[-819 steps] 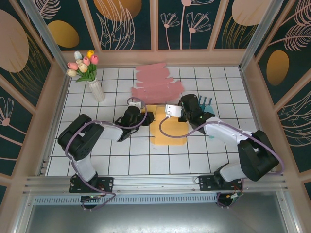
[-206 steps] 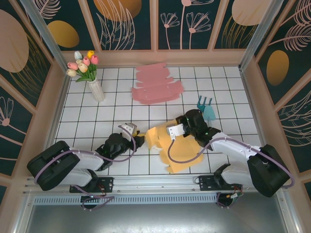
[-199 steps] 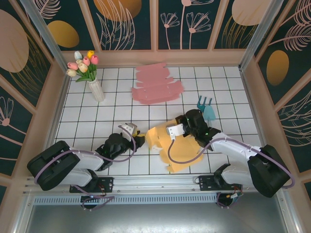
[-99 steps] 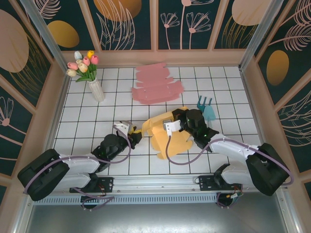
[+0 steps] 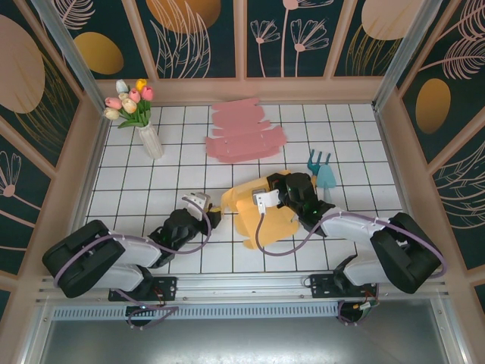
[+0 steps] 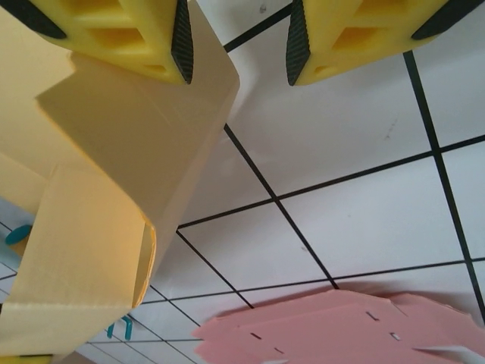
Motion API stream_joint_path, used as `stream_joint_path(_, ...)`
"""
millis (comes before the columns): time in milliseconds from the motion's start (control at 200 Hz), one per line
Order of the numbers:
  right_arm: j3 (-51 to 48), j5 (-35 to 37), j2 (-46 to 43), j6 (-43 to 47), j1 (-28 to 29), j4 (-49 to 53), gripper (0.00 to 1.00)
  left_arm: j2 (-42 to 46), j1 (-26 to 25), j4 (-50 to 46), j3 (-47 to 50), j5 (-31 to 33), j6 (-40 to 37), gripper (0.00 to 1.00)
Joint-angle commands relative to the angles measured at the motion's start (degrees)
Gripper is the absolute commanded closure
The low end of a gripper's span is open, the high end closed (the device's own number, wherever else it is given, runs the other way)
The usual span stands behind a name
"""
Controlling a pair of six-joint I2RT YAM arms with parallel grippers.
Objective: Fold the paper box
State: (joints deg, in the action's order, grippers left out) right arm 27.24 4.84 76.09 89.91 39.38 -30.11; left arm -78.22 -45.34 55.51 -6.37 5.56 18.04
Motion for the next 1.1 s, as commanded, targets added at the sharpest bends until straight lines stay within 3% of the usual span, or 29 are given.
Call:
stream_joint_path(0, -1.0, 1.5, 1.0, 1.6, -0.2, 1.8, 1.0, -1.1, 0.1, 2.8, -2.4, -2.9, -0.3, 0.6)
stream_joint_path(606, -2.7, 2.1, 3.6, 1.6, -0.3, -2.1, 1.0, -12.0, -0.1, 10.1, -7.2, -11.1, 4.2, 0.62)
stream_joint_path(1096, -2.6, 2.5, 3.4, 1.2, -0.3, -1.7, 1.0, -12.5, -1.3, 10.9, -8.4, -11.4, 6.0, 0.62)
